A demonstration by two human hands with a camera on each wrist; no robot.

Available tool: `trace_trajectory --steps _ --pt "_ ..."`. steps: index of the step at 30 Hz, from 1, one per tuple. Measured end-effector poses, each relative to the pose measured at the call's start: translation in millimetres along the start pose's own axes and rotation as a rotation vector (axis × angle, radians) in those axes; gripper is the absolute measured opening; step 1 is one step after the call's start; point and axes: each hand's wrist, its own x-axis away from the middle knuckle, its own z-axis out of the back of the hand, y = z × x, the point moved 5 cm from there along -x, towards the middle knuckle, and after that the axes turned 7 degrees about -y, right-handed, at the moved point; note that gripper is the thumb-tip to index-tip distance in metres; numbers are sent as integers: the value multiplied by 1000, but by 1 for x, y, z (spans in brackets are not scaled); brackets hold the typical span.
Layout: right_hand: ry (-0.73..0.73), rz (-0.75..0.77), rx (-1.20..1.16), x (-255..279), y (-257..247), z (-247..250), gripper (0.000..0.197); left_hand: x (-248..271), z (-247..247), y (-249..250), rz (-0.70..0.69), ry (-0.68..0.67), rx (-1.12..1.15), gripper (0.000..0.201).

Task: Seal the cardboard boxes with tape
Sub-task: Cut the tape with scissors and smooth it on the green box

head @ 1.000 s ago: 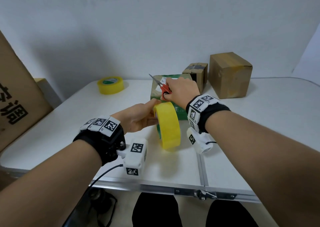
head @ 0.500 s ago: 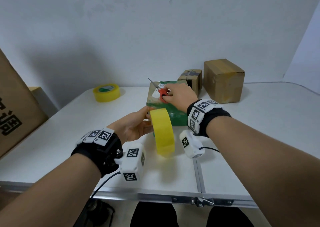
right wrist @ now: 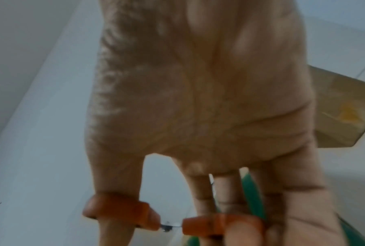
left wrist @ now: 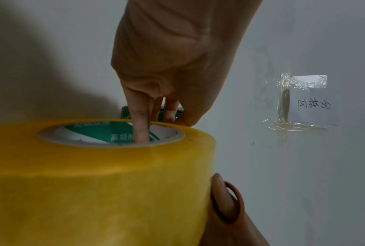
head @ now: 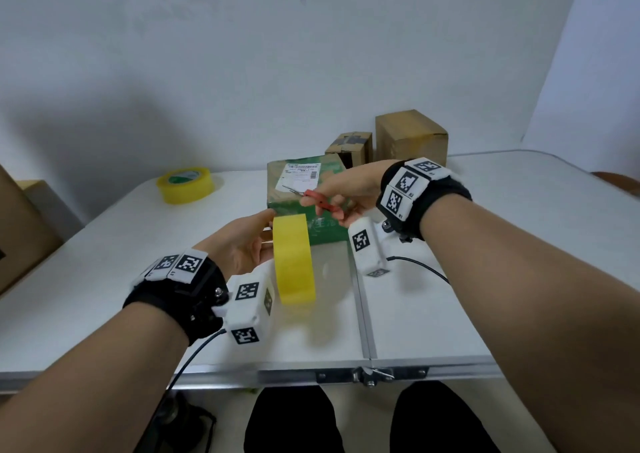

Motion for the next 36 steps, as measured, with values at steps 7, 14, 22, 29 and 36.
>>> trace_trajectory --steps 7,14,22,29,36 --pt "-3 -116 4 21 14 7 28 -1 0 -1 -6 30 -14 17" --pt "-99 -304 39 4 24 6 42 1 -1 -1 -2 56 -3 19" --pt "-114 -193 4 -10 16 1 47 3 -2 -3 -47 65 44 18" --pt "-187 -214 35 -27 25 6 87 1 -1 -4 -32 71 60 17" --pt "-72 -83 228 -18 21 15 56 1 -1 -4 -28 57 43 21"
